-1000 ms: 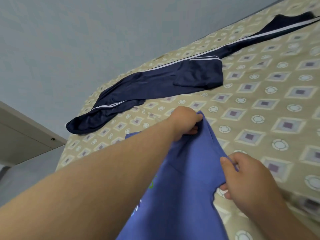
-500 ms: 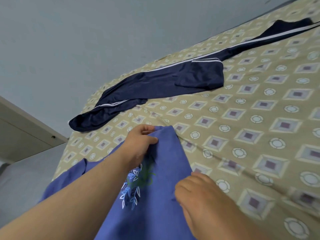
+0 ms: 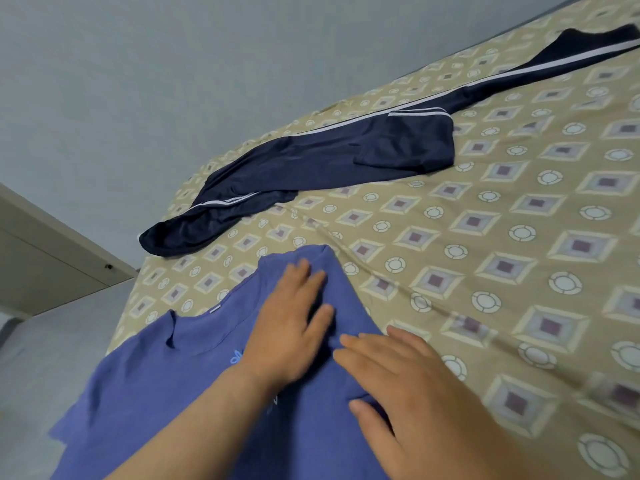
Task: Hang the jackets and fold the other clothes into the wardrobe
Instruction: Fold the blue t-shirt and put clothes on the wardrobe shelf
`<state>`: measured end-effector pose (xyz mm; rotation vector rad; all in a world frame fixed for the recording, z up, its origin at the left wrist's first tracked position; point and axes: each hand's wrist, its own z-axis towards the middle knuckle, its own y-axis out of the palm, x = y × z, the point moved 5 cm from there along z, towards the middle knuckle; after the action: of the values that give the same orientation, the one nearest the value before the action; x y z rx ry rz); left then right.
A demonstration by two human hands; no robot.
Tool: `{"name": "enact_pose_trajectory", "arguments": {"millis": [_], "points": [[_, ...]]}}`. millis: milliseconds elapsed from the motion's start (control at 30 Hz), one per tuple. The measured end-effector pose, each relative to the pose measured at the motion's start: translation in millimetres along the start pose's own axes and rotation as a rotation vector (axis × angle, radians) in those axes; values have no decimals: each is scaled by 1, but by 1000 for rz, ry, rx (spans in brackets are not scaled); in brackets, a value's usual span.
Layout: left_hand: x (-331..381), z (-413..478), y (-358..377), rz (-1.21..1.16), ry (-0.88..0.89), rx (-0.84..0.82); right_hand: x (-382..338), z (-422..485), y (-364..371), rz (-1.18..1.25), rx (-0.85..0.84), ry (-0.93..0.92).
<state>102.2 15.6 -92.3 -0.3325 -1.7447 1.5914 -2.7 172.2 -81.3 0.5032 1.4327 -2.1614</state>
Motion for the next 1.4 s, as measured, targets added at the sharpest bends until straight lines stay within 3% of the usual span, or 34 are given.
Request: {"name": "enact_pose_trajectory", "arguments": {"millis": [67, 133, 433, 500, 667, 733, 867, 1000, 1067, 1200, 1267, 1333, 1400], "points": [[-12, -4, 22, 130, -33, -262, 1, 2, 8, -125, -83, -16], [-21, 4, 24, 181, -47, -360, 7, 3, 11, -188, -130, 15], [-23, 29, 15, 175, -98, -470, 4, -3, 2, -125, -100, -48], [-22, 29, 9, 35, -142, -391, 6, -4, 2, -116, -125, -26], [-41, -24, -19, -415, -551, 236, 8, -7, 4, -31, -107, 80], [-43, -39, -18, -477, -617, 236, 10, -6, 7, -69, -99, 92], [-40, -28, -16, -600, -656, 86, 14, -7, 13, -151, -124, 45], [-40, -13, -15, -933, -752, 144, 13, -6, 12, -78, -78, -15], [-46, -14, -15, -872, -755, 181, 10, -5, 12, -58, -95, -42], [-51, -29, -17, -353, -697, 284, 8, -7, 11, -23, -138, 21], [-32, -34, -27, -106, -411, 388, 8, -6, 8, -29, -102, 50], [-6, -37, -19, 33, -75, 235, 11, -4, 8, -129, -106, 86], [5, -39, 3, 106, 55, -34, 17, -4, 11, -241, -171, 141]]}}
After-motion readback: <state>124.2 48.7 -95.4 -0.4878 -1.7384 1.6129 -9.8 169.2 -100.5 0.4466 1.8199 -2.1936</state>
